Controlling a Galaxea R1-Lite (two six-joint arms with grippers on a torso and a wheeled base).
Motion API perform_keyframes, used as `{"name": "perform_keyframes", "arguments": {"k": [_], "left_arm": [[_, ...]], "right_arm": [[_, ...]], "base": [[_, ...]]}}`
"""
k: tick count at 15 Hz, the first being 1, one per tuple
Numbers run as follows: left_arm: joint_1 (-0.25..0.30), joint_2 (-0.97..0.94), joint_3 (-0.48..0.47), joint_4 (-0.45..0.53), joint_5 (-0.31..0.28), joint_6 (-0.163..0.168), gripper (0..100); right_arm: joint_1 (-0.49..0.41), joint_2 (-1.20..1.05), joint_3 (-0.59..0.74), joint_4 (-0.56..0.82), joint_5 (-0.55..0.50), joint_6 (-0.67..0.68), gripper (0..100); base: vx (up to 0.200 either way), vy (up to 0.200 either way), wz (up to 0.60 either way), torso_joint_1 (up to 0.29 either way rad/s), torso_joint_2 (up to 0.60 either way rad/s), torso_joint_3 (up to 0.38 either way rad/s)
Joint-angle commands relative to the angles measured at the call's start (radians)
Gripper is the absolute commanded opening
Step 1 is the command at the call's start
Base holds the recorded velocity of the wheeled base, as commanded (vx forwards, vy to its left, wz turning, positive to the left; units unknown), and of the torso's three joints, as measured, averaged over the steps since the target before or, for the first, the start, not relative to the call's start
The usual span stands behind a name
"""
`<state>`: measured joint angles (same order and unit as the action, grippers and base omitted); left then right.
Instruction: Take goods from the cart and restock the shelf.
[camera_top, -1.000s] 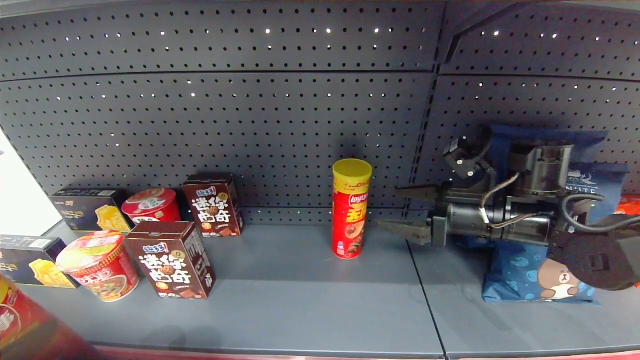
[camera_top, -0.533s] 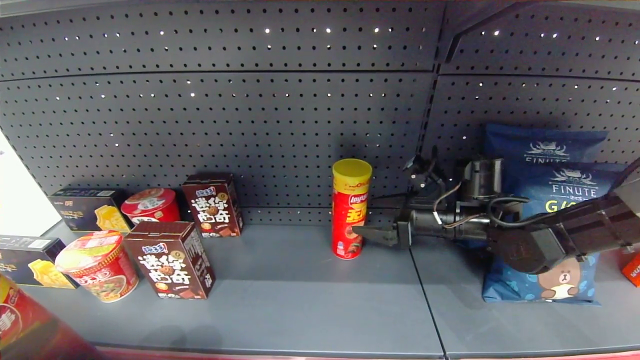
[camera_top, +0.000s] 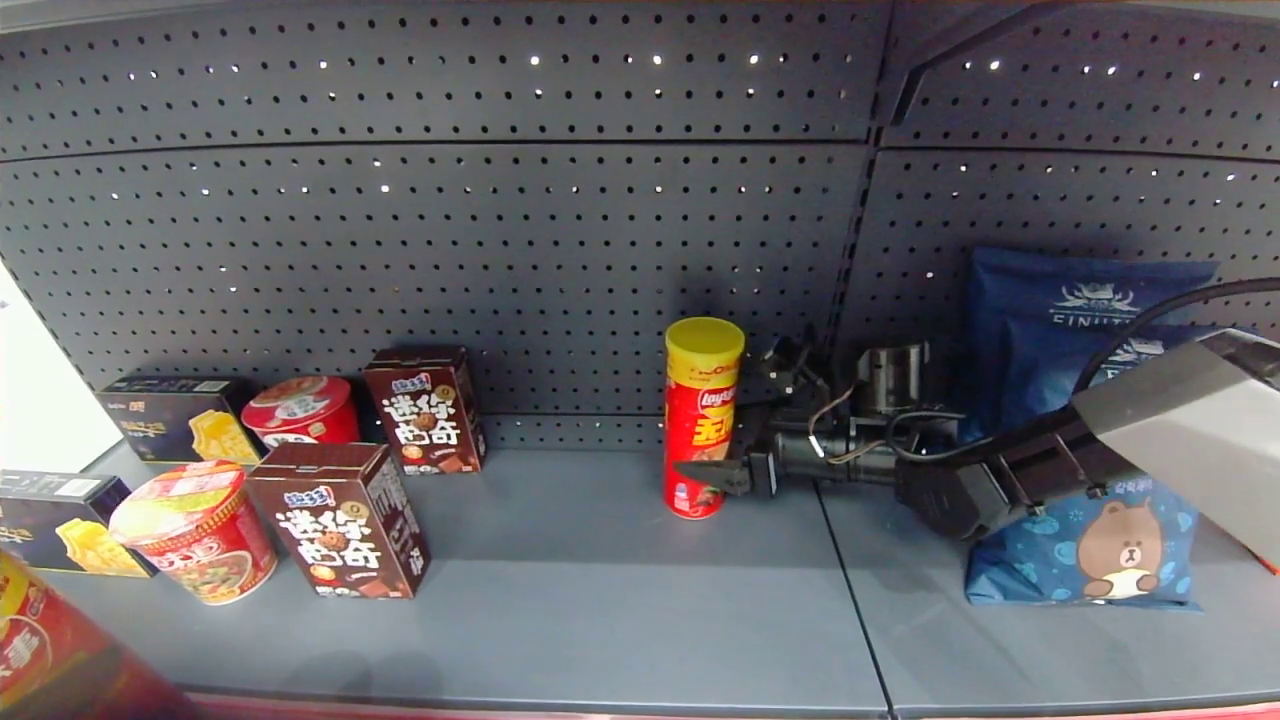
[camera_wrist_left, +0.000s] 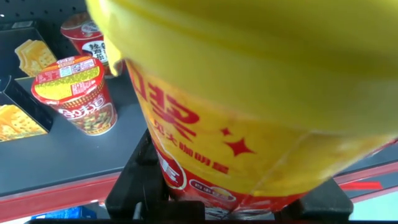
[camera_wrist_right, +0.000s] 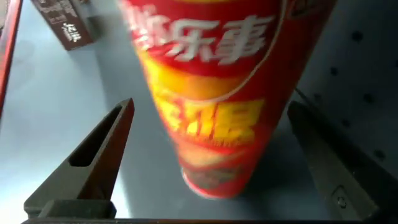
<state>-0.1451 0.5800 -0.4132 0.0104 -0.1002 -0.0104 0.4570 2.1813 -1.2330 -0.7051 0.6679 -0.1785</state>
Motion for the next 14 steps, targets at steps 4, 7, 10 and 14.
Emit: {"name": "perform_keyframes", "arguments": {"k": [4,7,10,14], "left_arm": [[0.001,-0.002,0.002,0.003,0.001,0.000,0],[0.001,-0.005,0.011,0.008,0.001,0.000,0],[0.001,-0.005,0.020,0.008,0.001,0.000,0],[0.001,-0.031,0.022,0.011,0.001,0.000,0]], "right_arm": [[0.012,0.069,-0.066,-0.002,0.002,0.011,100],[0.014,0.083,-0.072,-0.056,0.032,0.057,0],[0.026,0.066,-0.059,-0.070,-0.014,0.076,0],[0.058,-0.120,0.082,-0.071,-0.105,0.077,0]], "base": [[0.000,0.000,0.00,0.000,0.00,0.000],[0.000,0.000,0.00,0.000,0.00,0.000],[0.000,0.000,0.00,0.000,0.00,0.000],[0.000,0.000,0.00,0.000,0.00,0.000]]}}
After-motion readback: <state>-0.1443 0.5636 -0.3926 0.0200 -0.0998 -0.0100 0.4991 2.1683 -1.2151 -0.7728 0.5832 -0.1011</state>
